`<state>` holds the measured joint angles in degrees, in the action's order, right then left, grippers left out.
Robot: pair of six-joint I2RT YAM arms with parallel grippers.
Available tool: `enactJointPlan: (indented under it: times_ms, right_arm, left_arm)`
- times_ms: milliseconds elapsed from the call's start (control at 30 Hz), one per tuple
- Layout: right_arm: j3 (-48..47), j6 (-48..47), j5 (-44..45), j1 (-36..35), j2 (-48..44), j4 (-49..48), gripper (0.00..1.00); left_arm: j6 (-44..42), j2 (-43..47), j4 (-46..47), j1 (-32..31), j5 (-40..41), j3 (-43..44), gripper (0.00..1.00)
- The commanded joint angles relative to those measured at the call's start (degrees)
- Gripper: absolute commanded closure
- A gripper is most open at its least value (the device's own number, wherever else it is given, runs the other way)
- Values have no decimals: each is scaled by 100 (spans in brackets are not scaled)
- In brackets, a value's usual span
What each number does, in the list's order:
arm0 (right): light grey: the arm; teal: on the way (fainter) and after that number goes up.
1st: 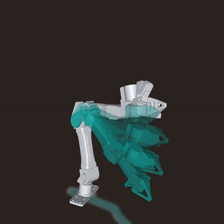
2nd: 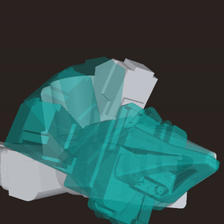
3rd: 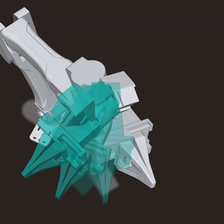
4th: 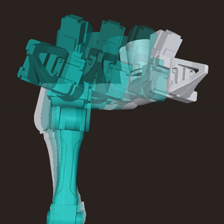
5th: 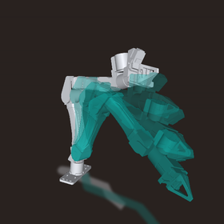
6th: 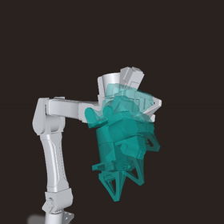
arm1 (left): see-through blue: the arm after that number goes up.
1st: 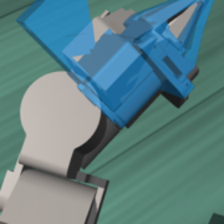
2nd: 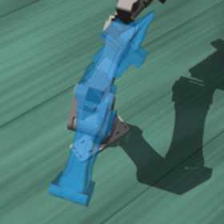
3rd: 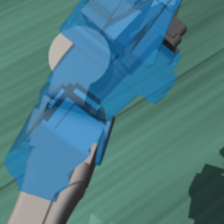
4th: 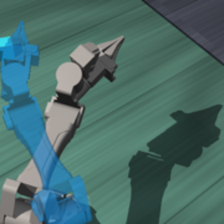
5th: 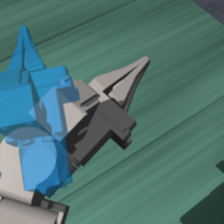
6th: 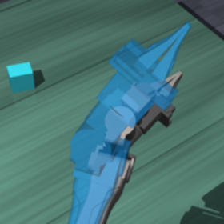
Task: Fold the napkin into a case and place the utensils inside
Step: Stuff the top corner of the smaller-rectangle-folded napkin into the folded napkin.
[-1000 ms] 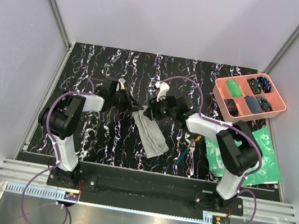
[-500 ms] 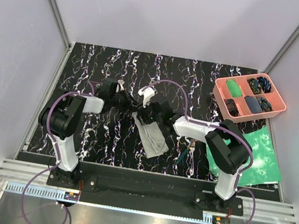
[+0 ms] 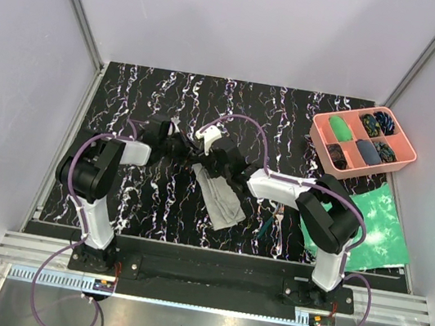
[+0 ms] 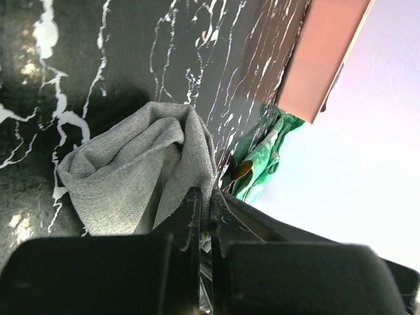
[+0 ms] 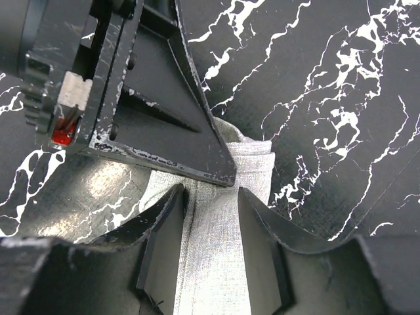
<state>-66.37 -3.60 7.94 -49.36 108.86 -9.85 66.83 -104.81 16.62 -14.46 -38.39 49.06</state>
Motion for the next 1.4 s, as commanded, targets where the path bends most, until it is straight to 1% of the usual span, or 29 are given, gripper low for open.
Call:
enactJointPlan:
  times_ms: [0,67,167,333,367,433,633,700,867,900,967,1000,1100,1133,1167,1233,1267,1300,1367]
  right_arm:
    - [-263,-71,172,-38,83,-52,55]
    - [-254,-45,155,-38,100,-79,55]
    - [-236,17,102,-47,153,-61,61]
    - [-201,61,128,-47,179,-105,64]
    - [-201,87,120,-56,188,-96,70]
    - [-192,122,128,-47,162,-114,78]
    - [-219,122,234,-47,127,-79,95]
    - [-210,43,208,-47,101,-70,100]
    - [-245,-220,58,-47,13,79,100]
    - [-280,-247,-12,-47,13,140,100]
    - [-298,-291,-65,-47,-40,246,100]
    - [-272,-300,-143,-47,-40,246,100]
    - [-280,-291,-197,-47,-40,325,100]
    - [-254,-256,-197,-47,-31,325,100]
    - [-236,-238,-206,-47,-40,325,100]
    - [-210,-177,-197,-47,-49,317,100]
    - [-192,-150,-179,-38,-58,308,100]
    - [-184,-124,-136,-47,-75,308,100]
    - [-148,-36,-109,-47,-128,290,100]
  left_arm:
    - [155,49,245,5,-81,-81,100]
    - [216,31,306,13,-98,-98,100]
    - [269,14,377,13,-125,-116,100]
    - [348,14,482,39,-151,-151,100]
    - [392,22,517,31,-151,-177,100]
    - [410,14,553,40,-177,-186,100]
    - [463,14,675,57,-177,-291,100]
    - [515,-4,841,57,-195,-344,100]
    - [507,-4,992,66,-195,-397,100]
    - [472,5,1001,57,-195,-406,95]
    - [401,83,1045,66,-125,-450,81]
    - [358,119,1019,66,-99,-458,71]
    - [33,356,721,83,85,-432,61]
    - [-238,435,563,84,243,-363,58]
    - [-397,610,126,92,358,-327,57]
    - [-792,812,-210,101,717,-248,54]
    - [-916,996,-525,101,876,-230,54]
    - [-1039,1094,-650,101,1016,-230,54]
    - [-1242,1392,-695,92,1377,-387,60]
